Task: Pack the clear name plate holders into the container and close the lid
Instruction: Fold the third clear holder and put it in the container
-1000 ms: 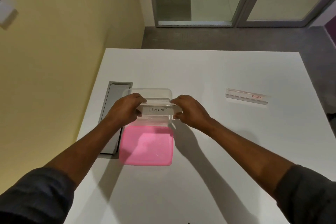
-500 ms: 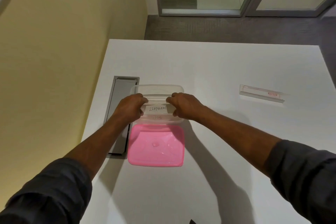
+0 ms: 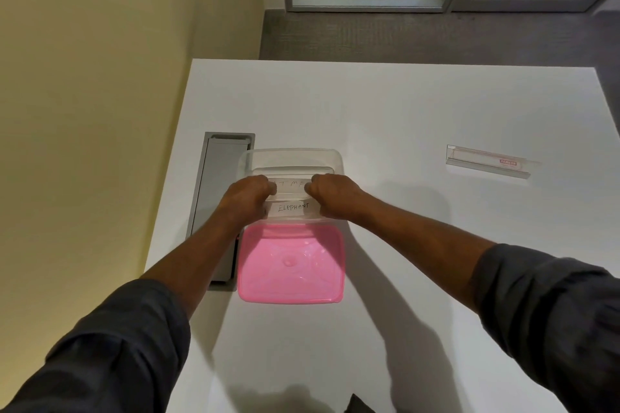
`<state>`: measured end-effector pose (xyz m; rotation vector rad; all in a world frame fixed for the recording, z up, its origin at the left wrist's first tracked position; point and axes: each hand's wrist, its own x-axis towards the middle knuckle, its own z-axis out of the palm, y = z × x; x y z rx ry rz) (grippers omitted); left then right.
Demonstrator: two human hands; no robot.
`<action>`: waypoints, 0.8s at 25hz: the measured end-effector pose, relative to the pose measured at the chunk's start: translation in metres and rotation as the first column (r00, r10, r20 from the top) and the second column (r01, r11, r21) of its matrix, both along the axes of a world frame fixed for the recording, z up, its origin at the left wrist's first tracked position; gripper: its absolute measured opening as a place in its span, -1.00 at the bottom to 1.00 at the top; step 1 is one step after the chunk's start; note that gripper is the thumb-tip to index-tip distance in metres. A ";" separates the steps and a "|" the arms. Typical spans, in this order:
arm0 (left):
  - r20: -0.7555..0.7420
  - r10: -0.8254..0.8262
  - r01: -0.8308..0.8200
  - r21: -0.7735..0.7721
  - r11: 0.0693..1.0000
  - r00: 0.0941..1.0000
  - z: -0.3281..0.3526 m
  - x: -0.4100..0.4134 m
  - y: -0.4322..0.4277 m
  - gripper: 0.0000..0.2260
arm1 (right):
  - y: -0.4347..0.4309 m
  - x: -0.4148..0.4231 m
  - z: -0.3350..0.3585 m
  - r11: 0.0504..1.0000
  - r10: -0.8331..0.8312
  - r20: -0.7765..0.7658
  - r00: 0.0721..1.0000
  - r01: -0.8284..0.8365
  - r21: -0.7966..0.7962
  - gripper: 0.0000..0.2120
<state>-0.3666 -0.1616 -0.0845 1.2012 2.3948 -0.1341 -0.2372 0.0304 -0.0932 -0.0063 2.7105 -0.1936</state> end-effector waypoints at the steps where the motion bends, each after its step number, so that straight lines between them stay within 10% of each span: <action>1: 0.007 -0.002 0.002 -0.009 1.000 1.000 -0.002 -0.001 0.001 -0.53 | -0.001 0.000 -0.001 1.000 -0.002 -0.001 1.000 0.002 0.007 -0.76; 11: 0.037 0.006 -0.008 0.071 0.997 0.999 0.000 -0.002 0.001 -0.50 | -0.003 0.000 -0.002 1.000 -0.006 -0.032 0.999 0.007 0.009 -0.69; 20: 0.018 0.103 -0.102 0.390 0.915 0.994 0.041 0.030 0.035 -0.81 | 0.019 0.032 0.034 0.971 -0.150 -0.369 0.917 0.066 -0.230 -0.75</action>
